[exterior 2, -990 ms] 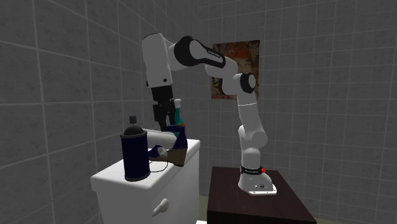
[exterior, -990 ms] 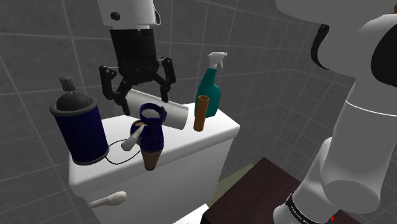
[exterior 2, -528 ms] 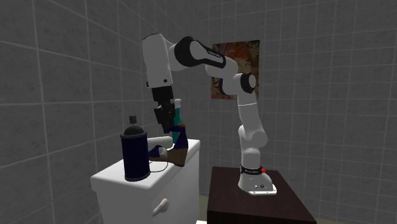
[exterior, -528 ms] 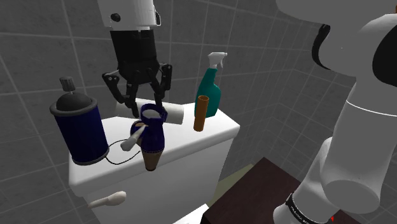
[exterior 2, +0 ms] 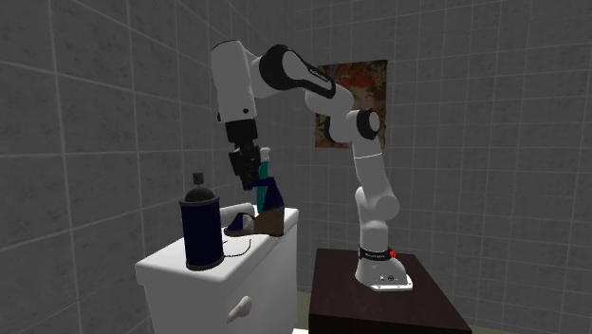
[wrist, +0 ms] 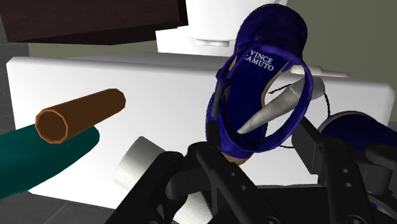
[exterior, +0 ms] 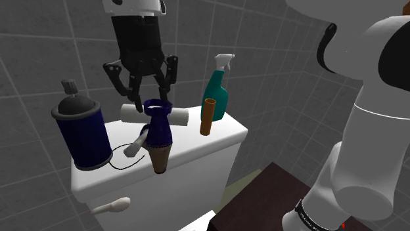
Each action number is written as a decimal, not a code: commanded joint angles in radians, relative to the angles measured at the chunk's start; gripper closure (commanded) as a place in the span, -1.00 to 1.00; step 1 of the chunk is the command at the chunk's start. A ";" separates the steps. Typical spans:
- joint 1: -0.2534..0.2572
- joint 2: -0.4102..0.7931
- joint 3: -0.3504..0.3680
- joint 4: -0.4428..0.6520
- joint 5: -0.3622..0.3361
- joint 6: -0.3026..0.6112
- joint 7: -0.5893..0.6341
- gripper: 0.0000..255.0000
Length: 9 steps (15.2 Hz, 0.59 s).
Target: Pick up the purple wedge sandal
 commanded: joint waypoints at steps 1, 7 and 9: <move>0.008 0.012 0.002 0.040 -0.007 -0.030 0.006 1.00; 0.044 0.070 0.008 0.199 -0.041 -0.139 0.025 1.00; 0.062 0.096 0.010 0.263 -0.056 -0.180 0.033 1.00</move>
